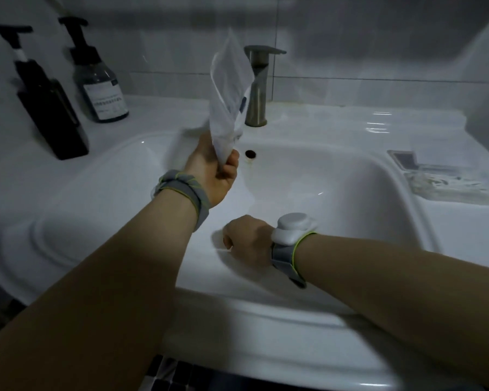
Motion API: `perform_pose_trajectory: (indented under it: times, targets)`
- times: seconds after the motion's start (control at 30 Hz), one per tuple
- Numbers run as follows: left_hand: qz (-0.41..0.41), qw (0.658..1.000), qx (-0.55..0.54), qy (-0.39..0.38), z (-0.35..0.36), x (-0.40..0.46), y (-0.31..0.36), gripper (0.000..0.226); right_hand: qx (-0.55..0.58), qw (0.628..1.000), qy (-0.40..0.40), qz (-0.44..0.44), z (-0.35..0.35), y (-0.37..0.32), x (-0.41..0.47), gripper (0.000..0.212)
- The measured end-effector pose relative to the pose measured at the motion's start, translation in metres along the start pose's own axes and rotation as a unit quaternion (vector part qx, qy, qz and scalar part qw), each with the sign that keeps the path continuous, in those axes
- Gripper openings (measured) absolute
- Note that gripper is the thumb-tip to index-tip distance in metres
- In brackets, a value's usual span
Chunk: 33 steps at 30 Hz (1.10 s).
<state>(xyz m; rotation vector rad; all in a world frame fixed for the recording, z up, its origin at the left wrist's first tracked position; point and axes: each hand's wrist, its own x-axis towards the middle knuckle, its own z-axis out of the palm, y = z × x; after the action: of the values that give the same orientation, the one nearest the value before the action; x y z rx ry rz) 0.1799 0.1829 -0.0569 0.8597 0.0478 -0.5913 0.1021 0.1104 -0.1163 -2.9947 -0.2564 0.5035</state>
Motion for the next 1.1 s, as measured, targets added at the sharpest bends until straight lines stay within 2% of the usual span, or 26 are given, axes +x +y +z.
perform_pose_trajectory:
  times: [0.1,0.27,0.43,0.53,0.73,0.9,1.1]
  targets:
    - [-0.002,1.000,-0.002,-0.006,-0.005,-0.001,0.006,0.038,0.041,0.999,0.001,-0.008,-0.002,-0.002,0.003,0.025]
    - [0.010,1.000,0.000,0.010,-0.023,-0.001,0.022,0.037,0.101,0.991,0.082,-0.020,-0.009,-0.006,0.017,0.025]
    - [0.021,0.999,0.007,0.033,-0.043,-0.001,0.037,0.037,0.089,0.986,0.119,-0.071,-0.011,-0.021,0.040,0.022]
    - [0.019,0.999,-0.008,0.036,-0.045,0.000,0.036,0.036,0.062,0.988,0.107,-0.093,-0.010,-0.032,0.050,0.018]
    - [0.013,0.999,0.004,0.038,-0.042,0.006,0.033,0.029,0.078,0.994,0.054,-0.047,-0.025,-0.028,0.056,0.024]
    - [-0.007,0.998,0.051,0.035,-0.033,0.005,0.026,0.039,0.070,0.997,0.038,-0.010,-0.022,-0.023,0.052,0.026]
    - [-0.024,0.999,0.046,0.010,-0.013,-0.004,0.012,0.042,0.087,0.995,0.046,-0.027,-0.029,-0.011,0.016,0.026]
